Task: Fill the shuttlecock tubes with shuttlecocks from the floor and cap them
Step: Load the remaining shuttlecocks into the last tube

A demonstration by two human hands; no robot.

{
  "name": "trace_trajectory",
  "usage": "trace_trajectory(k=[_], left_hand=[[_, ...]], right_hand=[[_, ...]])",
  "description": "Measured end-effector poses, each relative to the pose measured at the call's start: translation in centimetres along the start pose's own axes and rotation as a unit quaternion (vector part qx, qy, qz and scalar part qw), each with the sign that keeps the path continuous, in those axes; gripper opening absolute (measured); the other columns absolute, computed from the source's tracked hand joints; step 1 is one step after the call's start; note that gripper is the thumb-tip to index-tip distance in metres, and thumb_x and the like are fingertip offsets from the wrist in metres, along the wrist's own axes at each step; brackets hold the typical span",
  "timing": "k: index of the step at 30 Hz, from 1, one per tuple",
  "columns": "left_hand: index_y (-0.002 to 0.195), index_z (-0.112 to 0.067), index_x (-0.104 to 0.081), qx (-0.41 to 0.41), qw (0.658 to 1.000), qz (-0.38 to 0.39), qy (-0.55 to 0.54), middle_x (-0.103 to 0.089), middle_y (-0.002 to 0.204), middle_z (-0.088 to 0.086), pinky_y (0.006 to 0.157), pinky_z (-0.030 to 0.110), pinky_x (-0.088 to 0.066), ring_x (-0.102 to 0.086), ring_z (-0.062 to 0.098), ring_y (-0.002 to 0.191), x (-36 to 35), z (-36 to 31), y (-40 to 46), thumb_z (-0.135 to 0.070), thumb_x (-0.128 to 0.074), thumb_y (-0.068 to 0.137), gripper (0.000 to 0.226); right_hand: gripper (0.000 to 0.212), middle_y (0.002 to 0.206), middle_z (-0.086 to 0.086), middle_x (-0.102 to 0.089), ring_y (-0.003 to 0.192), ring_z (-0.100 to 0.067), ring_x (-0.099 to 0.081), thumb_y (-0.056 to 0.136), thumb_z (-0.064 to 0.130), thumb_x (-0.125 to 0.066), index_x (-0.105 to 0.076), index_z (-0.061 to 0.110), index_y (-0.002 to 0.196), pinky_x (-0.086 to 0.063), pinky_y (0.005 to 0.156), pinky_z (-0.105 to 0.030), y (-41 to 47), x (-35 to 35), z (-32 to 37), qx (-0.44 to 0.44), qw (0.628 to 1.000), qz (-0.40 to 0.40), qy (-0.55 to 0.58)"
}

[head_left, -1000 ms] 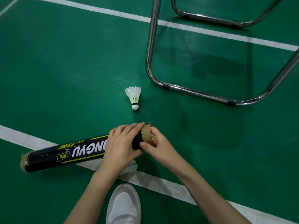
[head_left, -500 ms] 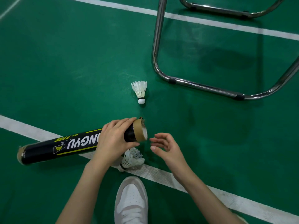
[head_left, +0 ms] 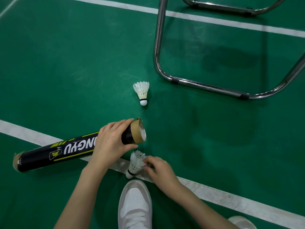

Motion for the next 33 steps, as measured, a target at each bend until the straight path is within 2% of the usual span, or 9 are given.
trace_trajectory(k=[3,5,9,12,17,23,28,33], left_hand=[[0.131,-0.024,-0.049,-0.004,1.0,0.005,0.001,-0.058,0.124,-0.005,0.09,0.039,-0.036,-0.051,0.023,0.11,-0.2,-0.1,-0.1,-0.043,-0.084,0.054,0.087],[0.132,-0.024,-0.048,-0.006,1.0,0.012,0.004,-0.058,0.125,-0.004,0.091,0.04,-0.036,-0.051,0.024,0.11,-0.4,-0.2,-0.2,-0.043,-0.084,0.055,0.087],[0.132,-0.025,-0.048,-0.003,1.0,0.018,0.01,-0.058,0.125,-0.005,0.092,0.04,-0.035,-0.05,0.024,0.111,-0.7,-0.4,-0.3,-0.043,-0.084,0.055,0.087],[0.131,-0.024,-0.049,-0.013,1.0,0.023,0.016,-0.059,0.124,-0.004,0.09,0.041,-0.037,-0.051,0.025,0.11,-0.8,-1.2,-0.4,-0.043,-0.084,0.055,0.086],[0.131,-0.023,-0.049,-0.041,0.998,0.033,0.034,-0.06,0.122,-0.003,0.088,0.041,-0.04,-0.054,0.025,0.108,-1.9,-3.4,-0.5,-0.048,-0.082,0.056,0.086],[0.128,-0.023,-0.052,-0.072,0.996,0.03,0.049,-0.062,0.117,-0.005,0.084,0.039,-0.043,-0.057,0.023,0.101,-3.0,-5.4,-0.7,-0.053,-0.081,0.052,0.087],[0.125,-0.022,-0.054,-0.084,0.995,0.016,0.051,-0.064,0.114,-0.005,0.079,0.039,-0.045,-0.059,0.023,0.096,-3.3,-5.6,-0.7,-0.054,-0.082,0.049,0.087],[0.125,-0.022,-0.054,-0.089,0.995,0.024,0.034,-0.064,0.115,-0.006,0.077,0.036,-0.043,-0.058,0.023,0.095,-3.4,-6.3,-0.7,-0.054,-0.078,0.054,0.082]], right_hand=[[0.006,0.085,0.004,-0.063,0.079,-0.007,-0.056,0.088,0.02,-0.061,-0.062,0.014,0.09,-0.041,0.069,-0.02,-0.3,1.8,-0.8,-0.041,0.993,-0.065,0.09],[0.002,0.083,0.01,-0.066,0.079,0.0,-0.058,0.086,0.018,-0.063,-0.062,0.017,0.085,-0.044,0.072,-0.015,-0.5,3.2,-1.4,-0.067,0.979,-0.108,0.161],[0.005,0.085,0.004,-0.069,0.083,-0.007,-0.062,0.086,0.013,-0.062,-0.063,0.016,0.083,-0.049,0.081,-0.022,-0.6,6.4,-2.0,-0.087,0.942,-0.193,0.261],[0.003,0.088,-0.001,-0.07,0.085,-0.01,-0.064,0.087,0.01,-0.061,-0.063,0.013,0.085,-0.051,0.083,-0.026,-0.6,8.2,-1.6,-0.07,0.923,-0.225,0.303],[0.003,0.085,0.0,-0.068,0.08,-0.006,-0.061,0.086,0.005,-0.061,-0.063,0.005,0.088,-0.05,0.079,-0.022,-0.2,8.8,-0.3,-0.051,0.927,-0.185,0.323],[0.011,0.082,0.006,-0.066,0.075,0.004,-0.061,0.088,0.008,-0.059,-0.064,0.018,0.088,-0.05,0.074,-0.015,-0.4,7.6,0.2,-0.056,0.941,-0.095,0.321],[0.009,0.068,0.013,-0.067,0.067,0.006,-0.06,0.089,0.011,-0.058,-0.064,0.017,0.087,-0.044,0.067,-0.008,-0.5,8.1,0.2,-0.051,0.939,-0.05,0.338],[0.015,0.094,-0.002,-0.07,0.09,-0.008,-0.065,0.091,0.008,-0.055,-0.065,0.012,0.102,-0.05,0.083,-0.021,0.1,7.2,0.7,-0.062,0.937,-0.006,0.344]])
Point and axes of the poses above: each hand's wrist, its own y-axis towards the middle knuckle, its own x-axis out of the back of the hand, z = x × y, the point moved 3 cm from there along y, towards the middle knuckle
